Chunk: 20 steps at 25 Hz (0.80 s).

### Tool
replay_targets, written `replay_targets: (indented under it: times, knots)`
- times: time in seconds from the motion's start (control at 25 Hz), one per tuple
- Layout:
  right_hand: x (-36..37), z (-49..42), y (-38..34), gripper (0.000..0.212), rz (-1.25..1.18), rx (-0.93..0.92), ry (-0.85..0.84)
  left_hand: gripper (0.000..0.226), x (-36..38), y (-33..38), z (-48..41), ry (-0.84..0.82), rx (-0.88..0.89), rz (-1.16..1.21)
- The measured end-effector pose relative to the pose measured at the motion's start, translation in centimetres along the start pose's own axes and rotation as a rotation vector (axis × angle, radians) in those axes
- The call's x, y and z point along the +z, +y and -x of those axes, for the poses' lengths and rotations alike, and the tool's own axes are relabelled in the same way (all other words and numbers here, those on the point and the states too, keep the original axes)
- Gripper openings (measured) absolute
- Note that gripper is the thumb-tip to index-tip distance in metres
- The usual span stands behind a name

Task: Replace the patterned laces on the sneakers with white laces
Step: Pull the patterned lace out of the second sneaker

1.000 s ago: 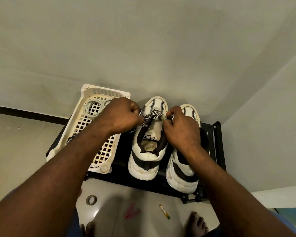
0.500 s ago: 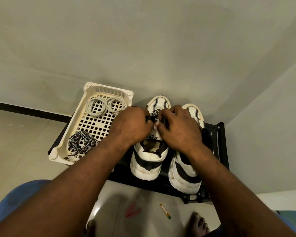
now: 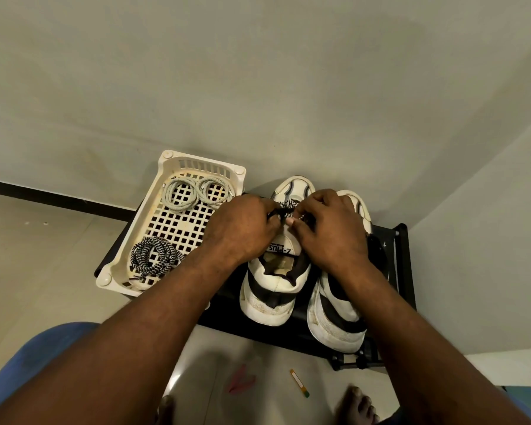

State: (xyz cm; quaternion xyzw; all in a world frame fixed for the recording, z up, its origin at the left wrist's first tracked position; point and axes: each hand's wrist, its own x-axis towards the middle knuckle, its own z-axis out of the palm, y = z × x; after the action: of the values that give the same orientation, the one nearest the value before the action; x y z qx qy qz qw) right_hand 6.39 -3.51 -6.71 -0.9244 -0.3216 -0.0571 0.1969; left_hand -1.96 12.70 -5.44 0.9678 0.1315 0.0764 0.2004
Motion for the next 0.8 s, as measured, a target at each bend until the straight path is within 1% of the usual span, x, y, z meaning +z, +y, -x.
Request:
replay_targets:
  times: [0.04,0.08,0.12,0.2,0.24,0.28,0.32,0.36,0.44,0.48,0.52,0.56,0.6,0.64,0.68,0.72,0.8]
  knots:
    - [0.1,0.0,0.0,0.018,-0.057,-0.001,0.042,0.036,0.0,0.0,0.1,0.007,0.003,-0.002]
    - [0.3,-0.1,0.0,0.013,-0.174,0.030,0.109,0.036,0.0,0.0,0.1,0.011,-0.002,-0.009]
    - [0.2,-0.2,-0.1,0.009,-0.341,0.107,0.189,0.035,0.0,0.0,0.0,0.015,-0.007,-0.013]
    - [-0.5,-0.6,0.1,0.014,-0.663,0.366,0.322,0.034,0.2,-0.1,-0.1,0.016,-0.019,-0.016]
    - [-0.9,-0.8,0.2,0.018,-0.737,0.461,0.342,0.034,0.2,-0.1,-0.1,0.016,-0.021,-0.020]
    - [-1.1,-0.8,0.2,0.017,-0.764,0.502,0.326,0.034,0.3,-0.2,-0.1,0.018,-0.018,-0.023]
    - [-1.2,-0.7,0.2,0.012,-0.751,0.485,0.298,0.034,0.3,-0.2,-0.1,0.017,-0.013,-0.024]
    - [-1.3,-0.5,0.0,0.003,-0.725,0.418,0.248,0.034,0.4,-0.3,-0.2,0.018,-0.001,-0.023]
    - [-1.4,0.0,-0.6,0.023,-0.530,0.205,0.117,0.037,0.4,-0.4,-0.2,0.008,0.026,-0.006]
    - [-1.1,0.0,-0.6,0.028,-0.367,0.122,0.052,0.039,0.3,-0.5,-0.2,0.002,0.032,0.010]
    - [-0.8,0.0,-0.5,0.029,-0.202,0.070,0.003,0.040,0.3,-0.4,-0.2,0.000,0.037,0.021]
    - [-0.5,-0.1,-0.4,0.026,-0.074,0.046,-0.028,0.040,0.2,-0.4,-0.2,-0.003,0.037,0.025]
    - [-0.2,-0.1,-0.1,0.022,-0.024,0.037,-0.019,0.039,0.2,-0.4,-0.2,-0.004,0.035,0.026]
    - [0.0,-0.1,-0.1,0.016,-0.075,0.037,0.015,0.038,0.2,-0.4,-0.2,-0.005,0.026,0.028]
    - [0.0,-0.1,-0.3,0.012,-0.230,0.064,0.072,0.037,0.2,-0.5,-0.2,-0.006,0.013,0.033]
    - [-0.5,-0.2,-0.6,0.010,-0.491,0.137,0.130,0.037,0.2,-0.5,-0.3,-0.009,-0.004,0.034]
    - [-2.1,-0.7,-0.9,0.017,-1.170,0.311,0.226,0.036,0.3,-0.5,-0.4,-0.011,-0.022,0.023]
